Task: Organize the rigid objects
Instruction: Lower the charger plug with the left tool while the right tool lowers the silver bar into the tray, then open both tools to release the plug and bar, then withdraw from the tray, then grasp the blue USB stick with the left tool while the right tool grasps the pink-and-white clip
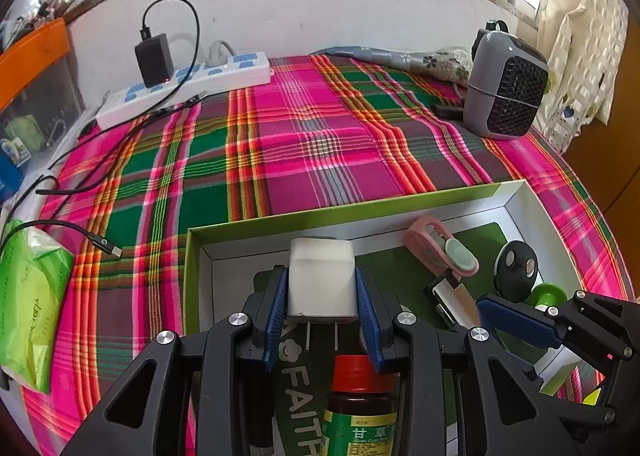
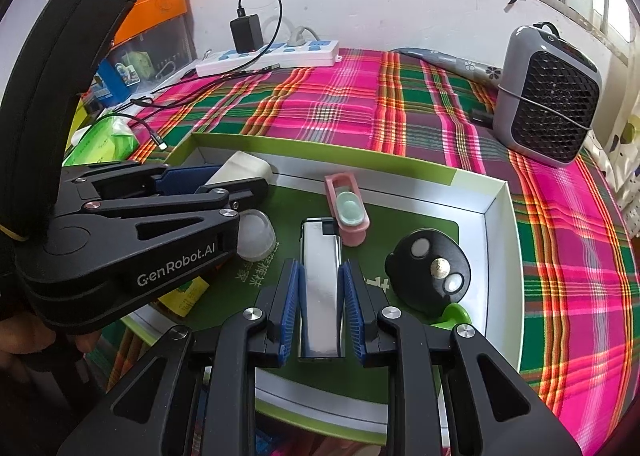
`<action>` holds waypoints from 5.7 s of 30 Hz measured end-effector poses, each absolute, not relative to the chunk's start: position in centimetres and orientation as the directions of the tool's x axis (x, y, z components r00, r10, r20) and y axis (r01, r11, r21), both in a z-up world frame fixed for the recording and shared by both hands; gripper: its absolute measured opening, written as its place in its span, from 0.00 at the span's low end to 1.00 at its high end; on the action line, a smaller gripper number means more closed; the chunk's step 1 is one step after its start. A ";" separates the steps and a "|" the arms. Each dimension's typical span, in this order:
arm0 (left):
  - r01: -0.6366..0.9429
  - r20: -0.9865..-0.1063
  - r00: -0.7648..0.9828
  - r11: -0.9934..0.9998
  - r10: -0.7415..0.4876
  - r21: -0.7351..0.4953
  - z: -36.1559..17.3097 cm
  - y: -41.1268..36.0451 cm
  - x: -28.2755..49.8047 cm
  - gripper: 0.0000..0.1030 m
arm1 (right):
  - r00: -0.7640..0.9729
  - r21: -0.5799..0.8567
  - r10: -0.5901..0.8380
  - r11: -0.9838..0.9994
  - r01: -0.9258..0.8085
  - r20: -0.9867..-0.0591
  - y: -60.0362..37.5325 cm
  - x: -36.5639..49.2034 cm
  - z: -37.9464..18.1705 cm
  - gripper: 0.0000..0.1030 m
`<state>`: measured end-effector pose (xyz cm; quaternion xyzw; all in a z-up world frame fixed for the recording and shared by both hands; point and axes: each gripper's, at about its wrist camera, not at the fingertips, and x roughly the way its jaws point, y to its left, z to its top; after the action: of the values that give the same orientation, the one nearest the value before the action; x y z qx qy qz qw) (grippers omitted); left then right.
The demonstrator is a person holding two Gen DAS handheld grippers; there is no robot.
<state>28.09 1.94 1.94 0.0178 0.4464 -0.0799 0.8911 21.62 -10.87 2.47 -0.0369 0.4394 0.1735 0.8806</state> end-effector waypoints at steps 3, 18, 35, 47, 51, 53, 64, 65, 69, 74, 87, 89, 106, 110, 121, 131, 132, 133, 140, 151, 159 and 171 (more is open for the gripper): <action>0.158 -0.798 0.589 0.987 -0.127 -0.041 1.9 2.0 28.1 0.32 | 0.554 0.088 0.273 0.937 -0.337 -0.787 -10.8 21.6 2.5 0.24; 0.155 -0.798 0.588 0.987 -0.127 -0.043 2.0 2.0 28.2 0.32 | 0.554 0.090 0.275 0.937 -0.337 -0.786 -11.0 21.6 2.7 0.24; 0.152 -0.797 0.591 0.987 -0.128 -0.047 2.1 2.2 28.2 0.33 | 0.551 0.091 0.276 0.936 -0.339 -0.787 -10.9 21.6 2.5 0.24; 0.152 -0.785 0.604 0.987 -0.137 -0.055 2.6 2.3 27.5 0.33 | 0.557 0.092 0.280 0.936 -0.341 -0.782 -10.9 21.3 2.6 0.32; 0.150 -0.779 0.612 0.987 -0.138 -0.057 3.0 2.5 27.0 0.33 | 0.562 0.089 0.279 0.936 -0.341 -0.779 -10.9 21.2 2.8 0.32; 0.151 -0.775 0.616 0.987 -0.137 -0.055 3.1 2.5 26.7 0.33 | 0.566 0.087 0.276 0.937 -0.339 -0.777 -10.9 21.1 2.9 0.32; 0.149 -0.755 0.640 0.987 -0.145 -0.063 4.3 2.9 24.4 0.33 | 0.589 0.086 0.270 0.943 -0.322 -0.761 -11.4 20.0 3.7 0.33; 0.148 -0.753 0.641 0.987 -0.144 -0.062 4.3 3.0 24.2 0.33 | 0.590 0.087 0.271 0.943 -0.321 -0.761 -11.4 19.9 3.7 0.32; 0.145 -0.745 0.653 0.988 -0.137 -0.055 4.7 3.1 23.2 0.33 | 0.595 0.085 0.267 0.945 -0.316 -0.758 -11.4 19.5 3.9 0.33; 0.143 -0.736 0.664 0.989 -0.131 -0.047 4.9 3.1 22.1 0.33 | 0.608 0.081 0.262 0.948 -0.309 -0.750 -11.7 18.8 4.3 0.33; 0.159 -0.710 0.685 0.984 -0.165 -0.075 5.6 2.8 17.8 0.33 | 0.651 0.081 0.255 0.955 -0.284 -0.715 -13.1 16.0 5.6 0.33; 0.161 -0.708 0.685 0.984 -0.170 -0.080 5.6 2.8 17.3 0.33 | 0.657 0.082 0.256 0.956 -0.283 -0.709 -13.6 15.4 5.8 0.33; 0.194 -0.715 0.657 0.970 -0.238 -0.144 4.3 2.8 13.3 0.33 | 0.656 0.068 0.196 0.974 -0.216 -0.728 -16.9 12.0 4.6 0.33; 0.196 -0.727 0.641 0.968 -0.246 -0.154 3.6 2.8 12.9 0.33 | 0.648 0.081 0.197 0.976 -0.204 -0.736 -16.9 11.8 4.3 0.33; 0.242 -0.750 0.588 0.951 -0.303 -0.193 2.4 2.0 13.1 0.33 | 0.603 0.124 0.231 0.969 -0.215 -0.764 -15.1 12.3 2.8 0.33; 0.253 -0.759 0.566 0.944 -0.321 -0.211 1.9 1.7 13.9 0.33 | 0.597 0.153 0.248 0.967 -0.206 -0.763 -15.1 12.7 2.9 0.33; 0.254 -0.760 0.565 0.944 -0.322 -0.211 1.9 1.7 14.0 0.33 | 0.595 0.161 0.252 0.966 -0.203 -0.763 -15.1 12.8 2.9 0.33; 0.255 -0.762 0.563 0.945 -0.319 -0.207 1.8 1.6 14.1 0.33 | 0.594 0.166 0.257 0.965 -0.205 -0.762 -15.1 12.8 2.9 0.33; 0.298 -0.769 0.545 0.935 -0.334 -0.195 1.4 0.6 14.5 0.33 | 0.586 0.158 0.253 0.965 -0.210 -0.770 -14.5 13.3 2.7 0.45; 0.346 -0.779 0.512 0.917 -0.362 -0.199 1.1 -0.7 13.8 0.33 | 0.606 0.096 0.184 0.980 -0.174 -0.774 -16.3 12.4 3.0 0.45; 0.335 -0.761 0.542 0.922 -0.357 -0.195 2.1 0.4 14.2 0.33 | 0.632 0.125 0.193 0.981 -0.151 -0.751 -17.4 11.3 4.0 0.45; 0.296 -0.760 0.551 0.932 -0.344 -0.208 2.1 1.9 14.9 0.33 | 0.589 0.204 0.245 0.969 -0.137 -0.770 -15.7 13.3 2.8 0.45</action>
<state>14.87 1.90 2.12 -0.0278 0.4373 -0.1817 0.8803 13.32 -15.72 2.84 0.0614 0.4404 0.1075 0.8892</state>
